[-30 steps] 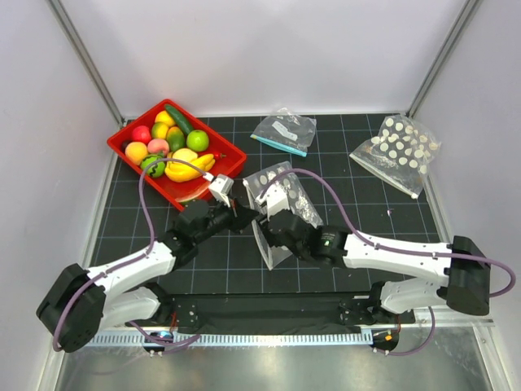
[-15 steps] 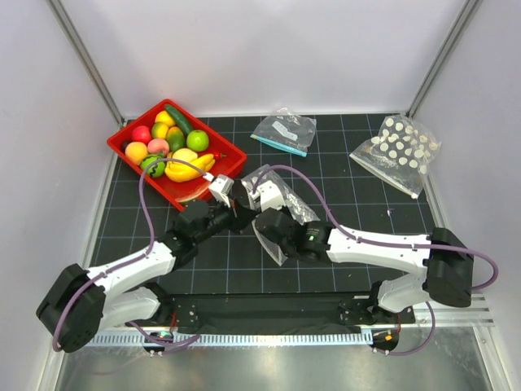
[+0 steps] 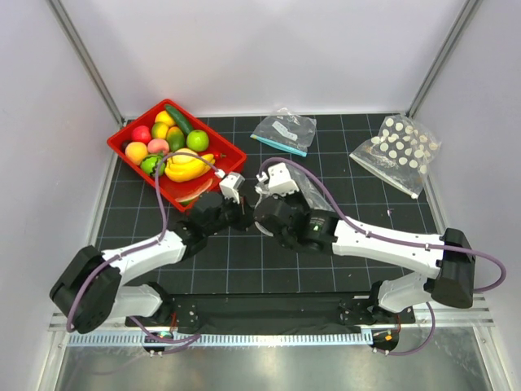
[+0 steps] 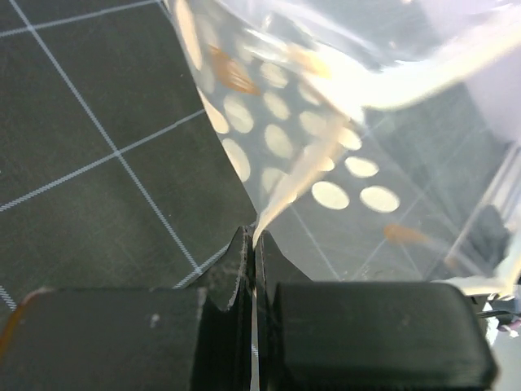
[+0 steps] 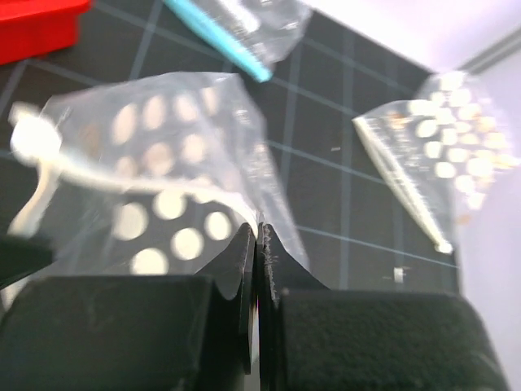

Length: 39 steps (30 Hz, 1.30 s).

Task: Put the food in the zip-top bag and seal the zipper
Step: Open the zipper of the food storage bag.

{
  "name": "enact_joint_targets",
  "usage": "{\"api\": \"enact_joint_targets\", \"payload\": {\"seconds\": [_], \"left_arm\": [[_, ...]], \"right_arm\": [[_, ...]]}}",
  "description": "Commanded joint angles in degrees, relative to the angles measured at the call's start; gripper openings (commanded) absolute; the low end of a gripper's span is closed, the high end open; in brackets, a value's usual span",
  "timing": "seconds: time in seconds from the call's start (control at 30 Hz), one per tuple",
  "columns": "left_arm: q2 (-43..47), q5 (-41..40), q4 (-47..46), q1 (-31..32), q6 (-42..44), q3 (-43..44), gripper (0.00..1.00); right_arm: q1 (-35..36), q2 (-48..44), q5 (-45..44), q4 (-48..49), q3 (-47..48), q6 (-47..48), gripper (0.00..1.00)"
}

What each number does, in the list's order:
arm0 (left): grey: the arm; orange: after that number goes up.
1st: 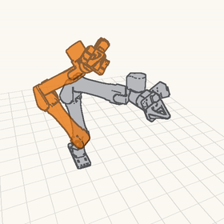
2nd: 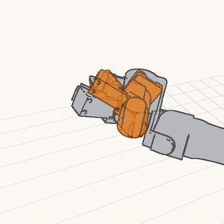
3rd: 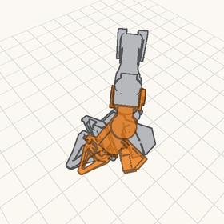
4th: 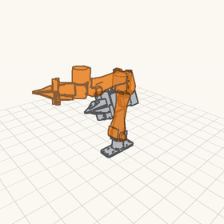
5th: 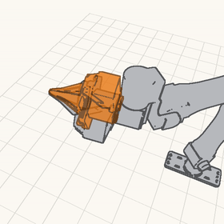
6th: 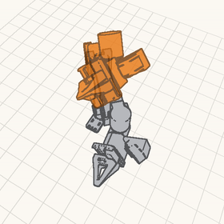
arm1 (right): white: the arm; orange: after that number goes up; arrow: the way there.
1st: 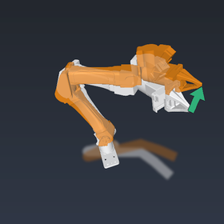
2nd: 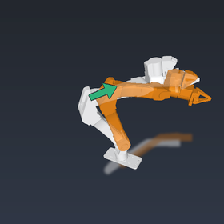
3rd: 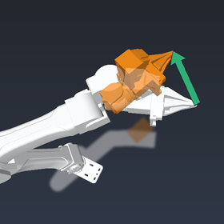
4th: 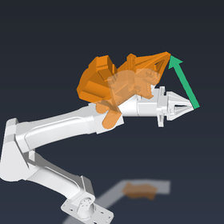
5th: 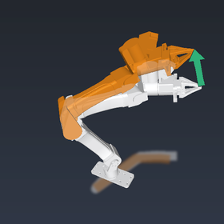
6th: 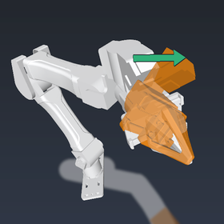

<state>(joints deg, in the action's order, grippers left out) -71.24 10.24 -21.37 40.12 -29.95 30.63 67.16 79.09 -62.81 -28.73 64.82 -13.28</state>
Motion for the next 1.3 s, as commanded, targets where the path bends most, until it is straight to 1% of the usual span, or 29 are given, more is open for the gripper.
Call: {"api": "enact_joint_targets", "payload": {"seconds": [0.0,0.1,0.17,0.23,0.33,0.4,0.5,0.53,0.57,0.6,0.67,0.7,0.8,0.87,0.9,0.93,1.03,1.13,1.27], "left_arm": [[-1.44,-2.23,2.72,0.66,2.09,3.11,0.0],[-3.9,-6.8,7.99,0.93,2.97,5.57,0.0],[-6.26,-11.45,12.19,0.93,3.15,7.51,0.0],[-7.68,-12.96,14.5,0.93,3.32,9.52,0.0],[-9.0,-13.49,15.56,1.01,3.32,10.23,0.0],[-8.65,-13.58,15.74,1.19,3.41,10.24,0.0],[-7.86,-13.4,15.22,2.07,4.02,10.06,0.02],[-7.25,-13.23,15.04,2.42,4.81,9.97,0.05],[-7.07,-13.14,14.69,2.94,5.25,9.89,0.06],[-6.98,-13.05,14.34,3.91,5.78,9.89,0.07],[-6.8,-13.84,14.16,5.31,7.01,10.06,0.1],[-6.72,-14.19,14.07,6.71,7.45,10.23,0.11],[-6.8,-16.21,14.07,8.13,8.68,10.5,0.16],[-6.72,-17.18,14.33,8.57,8.86,10.5,0.23],[-6.63,-17.36,14.42,8.57,8.86,10.41,0.3],[-6.45,-17.88,14.42,8.57,8.77,10.24,0.46],[-6.1,-19.29,14.6,8.57,8.16,9.71,0.66],[-6.19,-22.62,15.3,8.57,7.02,9.71,0.72],[-6.19,-25.7,16.27,8.57,5.96,9.8,0.74]], "right_arm": [[-1.41,-1.22,-11.19,-3.78,4.08,2.38,0.01],[-1.68,-0.52,-13.39,-4.84,5.06,3.61,0.01],[-2.2,-0.25,-17.16,-6.67,5.76,4.22,0.01],[-3.69,-0.34,-18.84,-8.96,7.33,3.7,0.01],[-5.36,-1.3,-18.58,-13.53,9.79,1.42,0.01],[-5.63,-1.83,-17.09,-16.17,10.68,0.27,0.01],[-5.63,-1.83,-9.2,-17.06,11.03,-1.13,0.01],[-5.55,-1.49,-7.26,-17.06,10.68,-1.74,0.01],[-5.54,-0.52,-3.85,-16.89,10.59,-2.19,0.01],[-5.28,0.44,-2.51,-16.88,10.51,-3.41,0.01],[-4.32,3.42,-1.01,-16.36,10.51,-4.21,0.01],[-3.18,4.66,-1.26,-16.36,10.59,-4.82,0.01],[-1.42,8.96,-1.88,-16.97,11.91,-7.28,0.01],[-0.63,10.47,-1.8,-16.71,12.79,-8.08,0.01],[-0.36,11.08,-1.71,-16.62,12.96,-8.43,0.01],[0.25,11.52,-1.71,-16.62,13.31,-8.87,0.01],[0.87,10.39,-0.13,-15.57,13.06,-10.97,0.01],[1.48,7.06,1.89,-14.16,11.66,-14.75,0.01],[3.15,1.97,1.81,-7.86,6.91,-18.71,0.01]]}}
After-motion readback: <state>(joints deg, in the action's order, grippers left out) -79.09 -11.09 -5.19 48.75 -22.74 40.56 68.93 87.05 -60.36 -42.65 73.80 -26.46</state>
